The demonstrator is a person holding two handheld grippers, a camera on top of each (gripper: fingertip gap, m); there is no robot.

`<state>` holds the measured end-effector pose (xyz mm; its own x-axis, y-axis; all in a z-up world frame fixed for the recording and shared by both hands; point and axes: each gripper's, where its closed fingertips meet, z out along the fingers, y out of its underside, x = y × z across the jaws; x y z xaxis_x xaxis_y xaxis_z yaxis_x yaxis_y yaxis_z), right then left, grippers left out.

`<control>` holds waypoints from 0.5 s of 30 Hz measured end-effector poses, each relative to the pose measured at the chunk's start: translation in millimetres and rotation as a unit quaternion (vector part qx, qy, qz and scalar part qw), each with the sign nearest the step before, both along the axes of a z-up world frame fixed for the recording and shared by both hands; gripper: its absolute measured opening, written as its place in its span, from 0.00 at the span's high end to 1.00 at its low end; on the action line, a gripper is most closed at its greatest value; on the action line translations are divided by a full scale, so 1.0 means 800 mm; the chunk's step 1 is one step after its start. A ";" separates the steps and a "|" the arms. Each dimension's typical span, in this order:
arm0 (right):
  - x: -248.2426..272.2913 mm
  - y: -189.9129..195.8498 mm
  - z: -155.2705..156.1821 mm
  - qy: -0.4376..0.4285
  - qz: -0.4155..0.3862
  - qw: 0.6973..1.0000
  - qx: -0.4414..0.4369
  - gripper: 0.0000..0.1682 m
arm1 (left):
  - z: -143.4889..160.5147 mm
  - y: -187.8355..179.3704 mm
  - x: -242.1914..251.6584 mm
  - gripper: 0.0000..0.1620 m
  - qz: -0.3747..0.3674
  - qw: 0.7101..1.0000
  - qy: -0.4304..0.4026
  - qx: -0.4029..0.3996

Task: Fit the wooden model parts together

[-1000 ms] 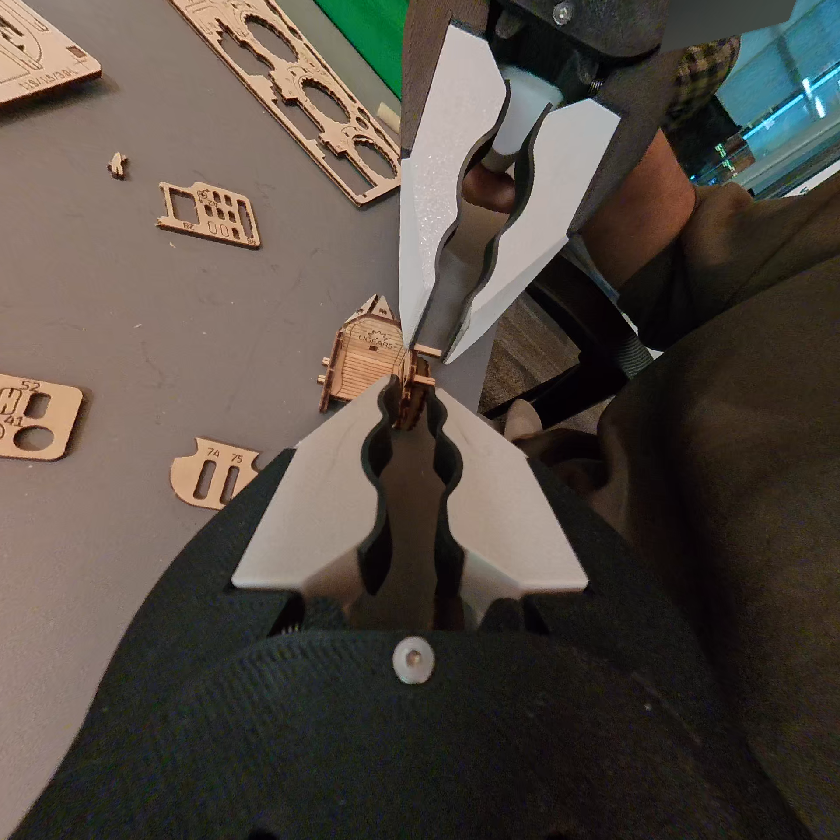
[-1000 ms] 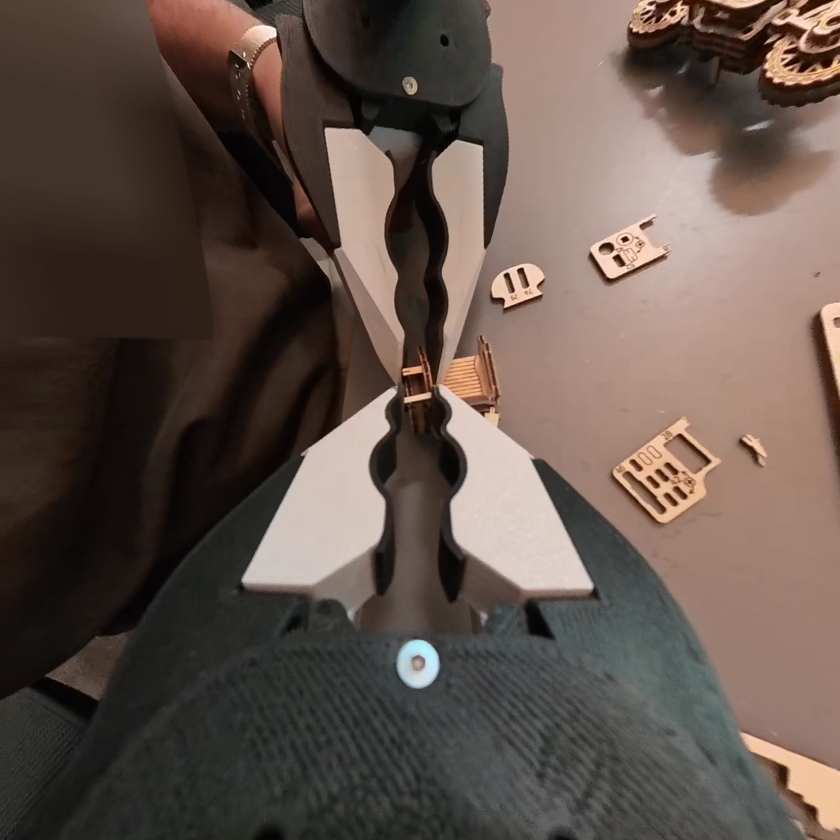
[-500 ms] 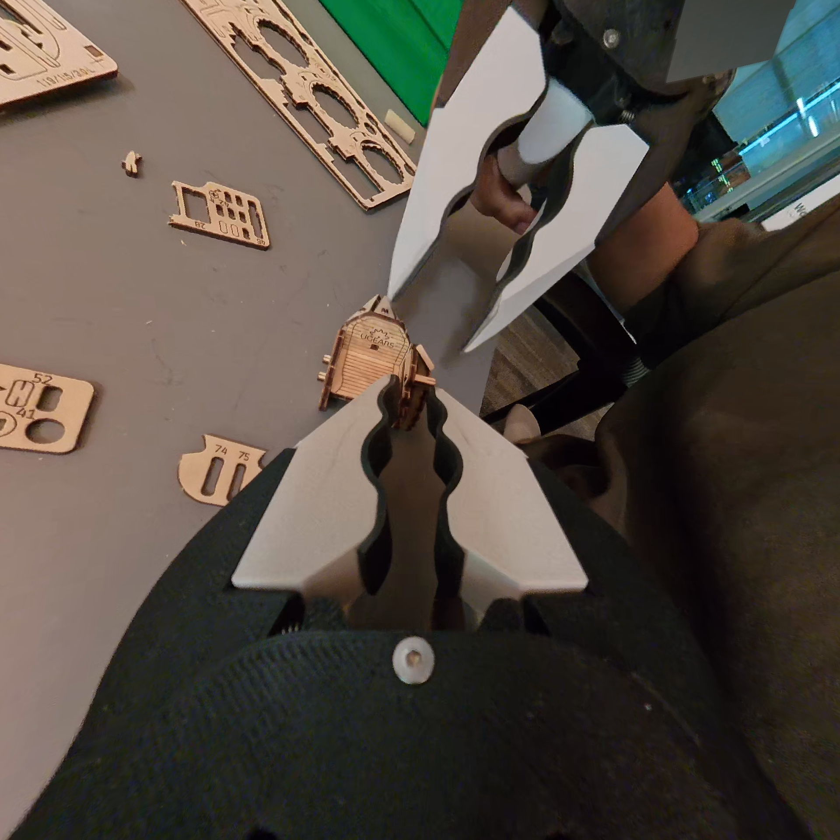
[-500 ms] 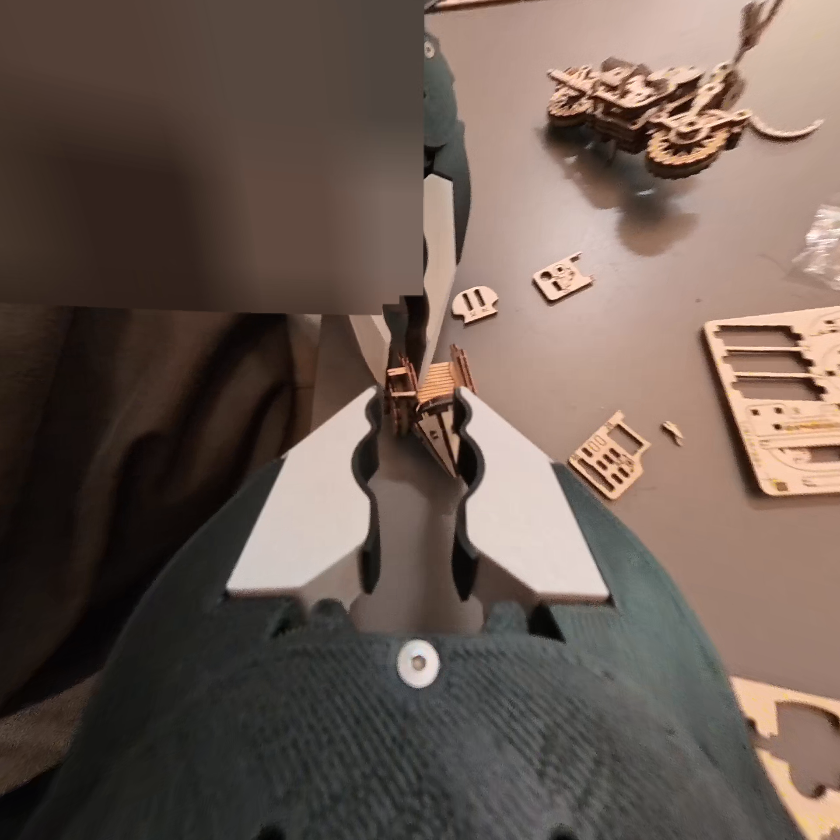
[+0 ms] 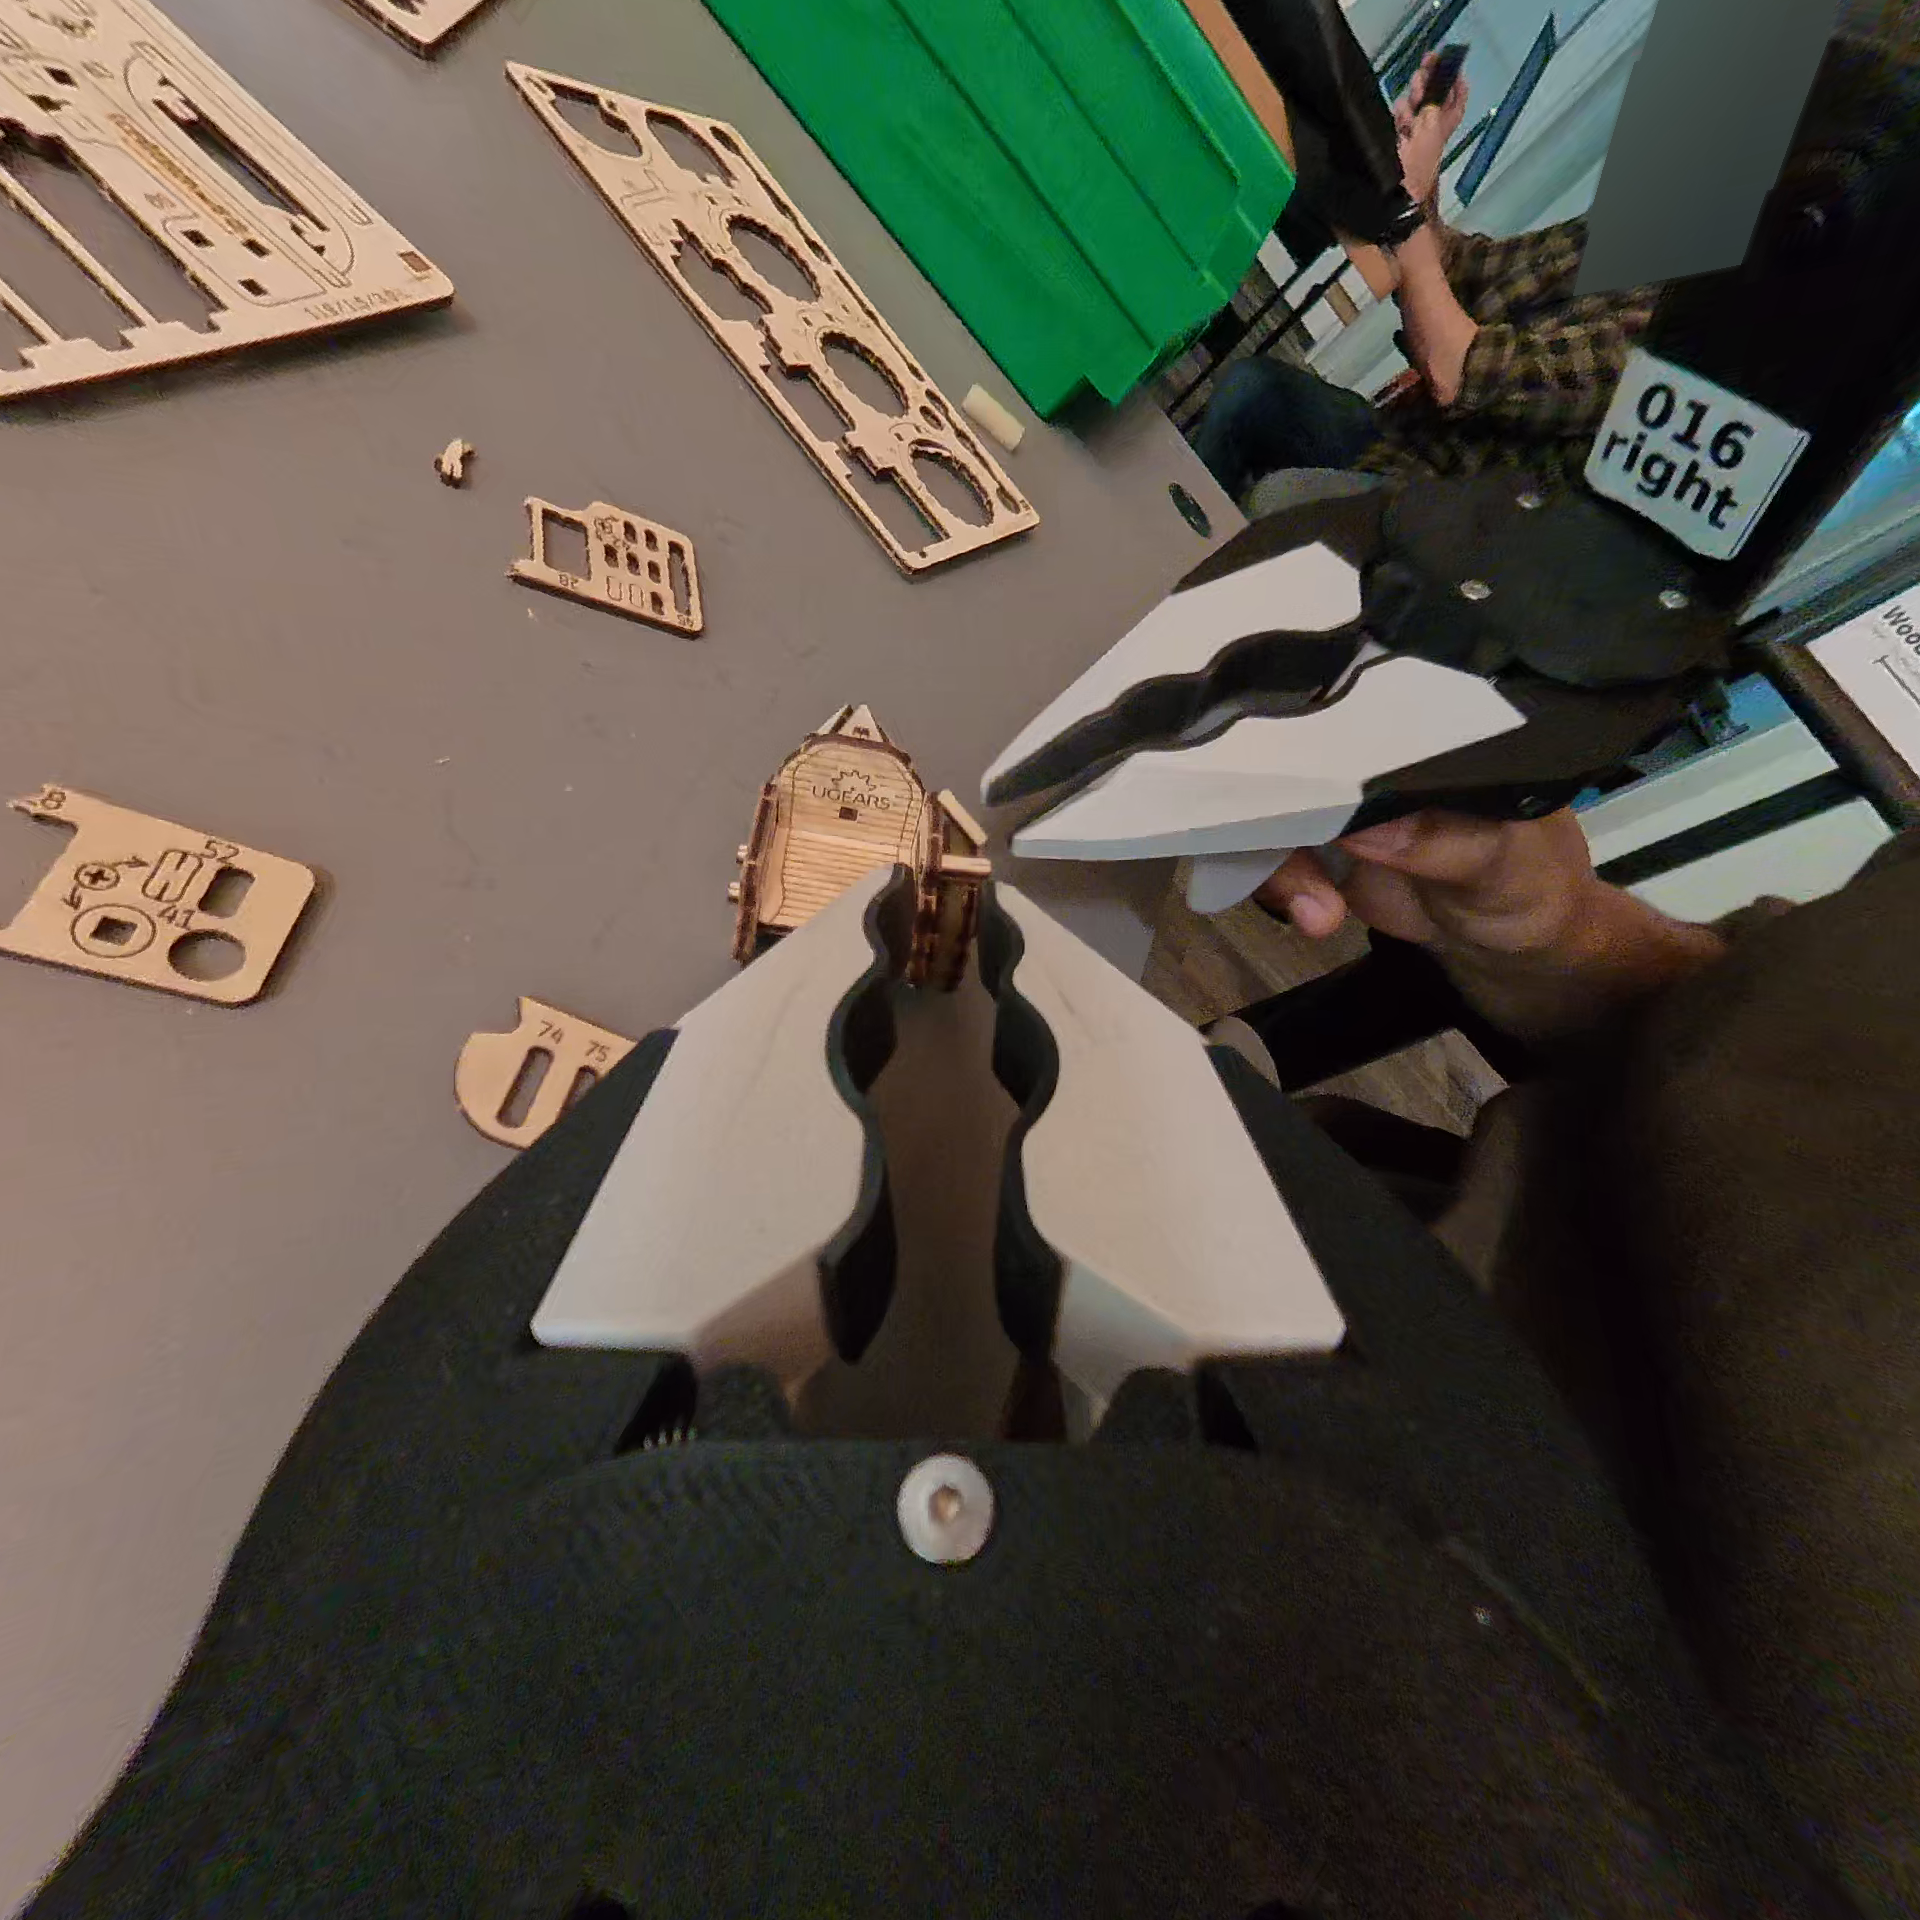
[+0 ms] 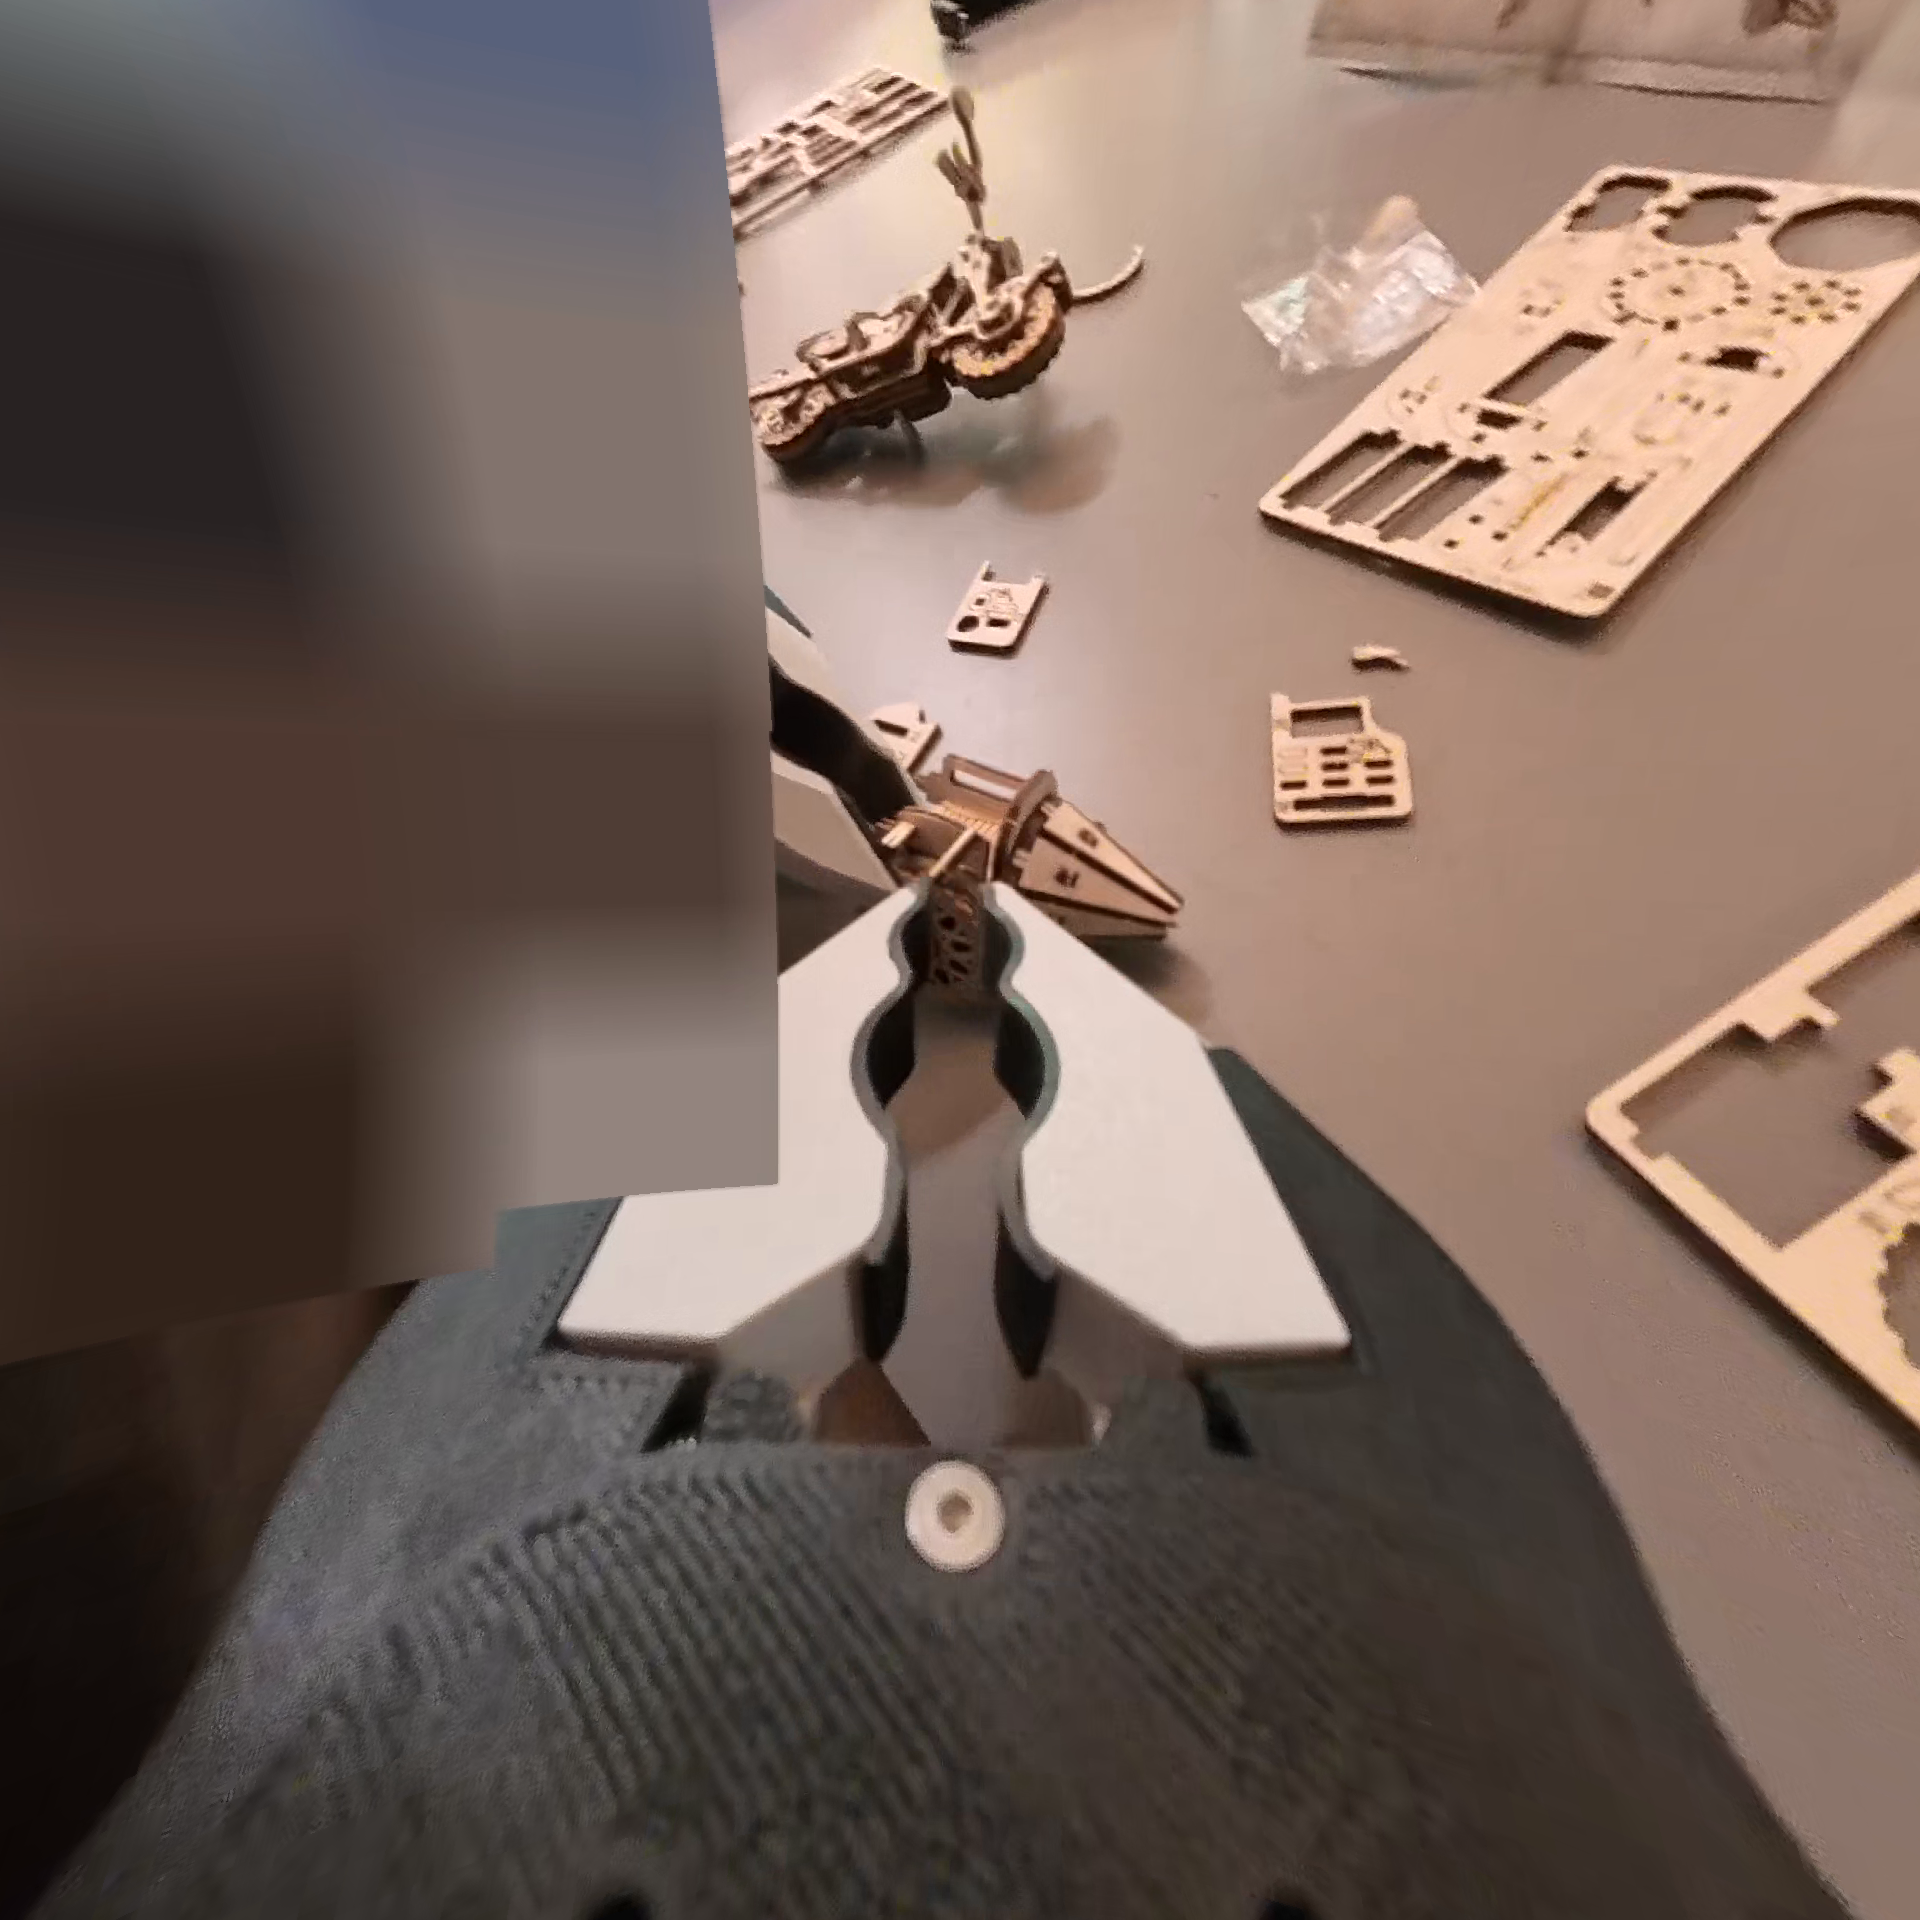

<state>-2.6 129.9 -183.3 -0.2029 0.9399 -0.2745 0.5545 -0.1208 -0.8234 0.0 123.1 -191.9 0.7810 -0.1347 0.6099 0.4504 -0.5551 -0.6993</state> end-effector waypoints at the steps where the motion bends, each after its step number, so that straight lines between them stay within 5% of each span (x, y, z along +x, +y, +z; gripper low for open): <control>1: 0.000 0.000 0.002 0.000 0.001 1.000 -0.008 0.95 | 0.000 0.000 0.001 0.94 0.001 1.000 0.002 0.000; 8: -0.006 -0.007 0.005 -0.002 0.019 0.999 -0.046 0.91 | -0.002 0.001 0.004 0.94 0.009 1.000 0.021 -0.001; 15: -0.006 -0.003 -0.004 -0.013 0.014 0.999 -0.028 0.98 | -0.004 0.001 0.005 0.94 0.007 1.000 0.021 -0.005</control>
